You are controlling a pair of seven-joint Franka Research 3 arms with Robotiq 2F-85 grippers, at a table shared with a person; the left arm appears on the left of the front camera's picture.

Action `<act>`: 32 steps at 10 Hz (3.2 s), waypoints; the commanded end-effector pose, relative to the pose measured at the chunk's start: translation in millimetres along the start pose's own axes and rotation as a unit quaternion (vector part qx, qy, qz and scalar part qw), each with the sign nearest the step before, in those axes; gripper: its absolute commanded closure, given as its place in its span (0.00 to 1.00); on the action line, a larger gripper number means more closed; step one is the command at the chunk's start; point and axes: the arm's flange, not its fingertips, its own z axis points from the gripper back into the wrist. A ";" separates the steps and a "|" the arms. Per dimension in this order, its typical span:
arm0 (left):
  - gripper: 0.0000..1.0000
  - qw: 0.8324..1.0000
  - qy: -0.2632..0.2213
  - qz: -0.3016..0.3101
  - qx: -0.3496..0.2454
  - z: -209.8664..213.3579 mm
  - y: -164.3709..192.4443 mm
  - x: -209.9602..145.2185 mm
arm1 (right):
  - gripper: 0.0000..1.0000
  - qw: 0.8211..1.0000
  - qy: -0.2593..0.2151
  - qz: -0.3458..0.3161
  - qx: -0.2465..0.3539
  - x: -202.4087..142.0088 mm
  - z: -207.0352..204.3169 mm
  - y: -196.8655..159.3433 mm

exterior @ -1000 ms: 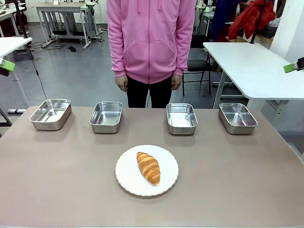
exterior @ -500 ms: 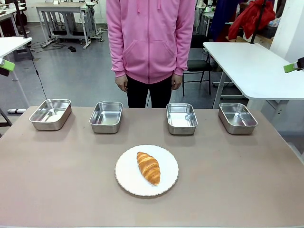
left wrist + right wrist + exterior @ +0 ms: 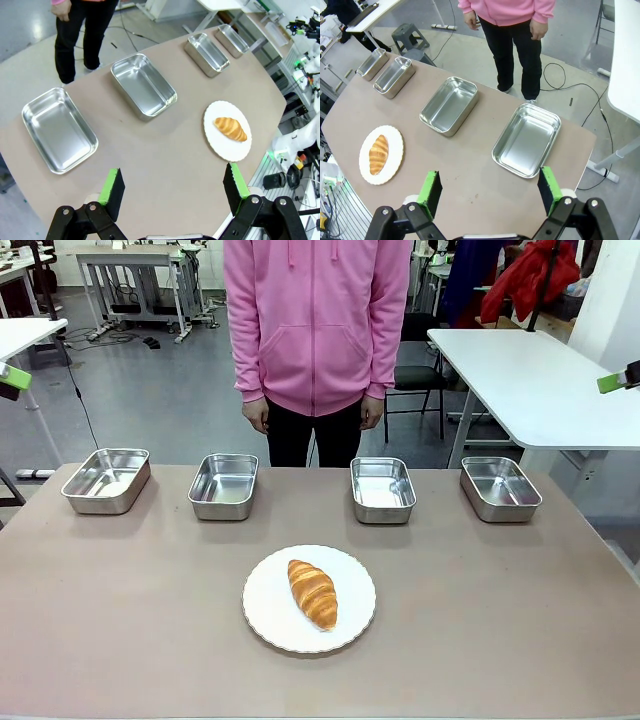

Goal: Place the bread in the container.
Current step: Place the Butter Roll into the Airtight Container indicated by the human.

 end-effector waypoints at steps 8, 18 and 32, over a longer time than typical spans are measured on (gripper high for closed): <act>0.00 1.000 -0.002 -0.003 -0.003 1.8 -0.7 -0.8 | 0.00 1.000 -0.009 0.000 0.005 0.3 -0.5 0.3; 0.00 1.000 -0.002 -0.003 -0.003 1.8 -0.7 -0.8 | 0.00 1.000 -0.009 0.000 0.005 0.3 -0.5 0.3; 0.00 1.000 -0.002 -0.003 -0.003 1.8 -0.7 -0.8 | 0.00 1.000 -0.009 0.000 0.005 0.3 -0.5 0.3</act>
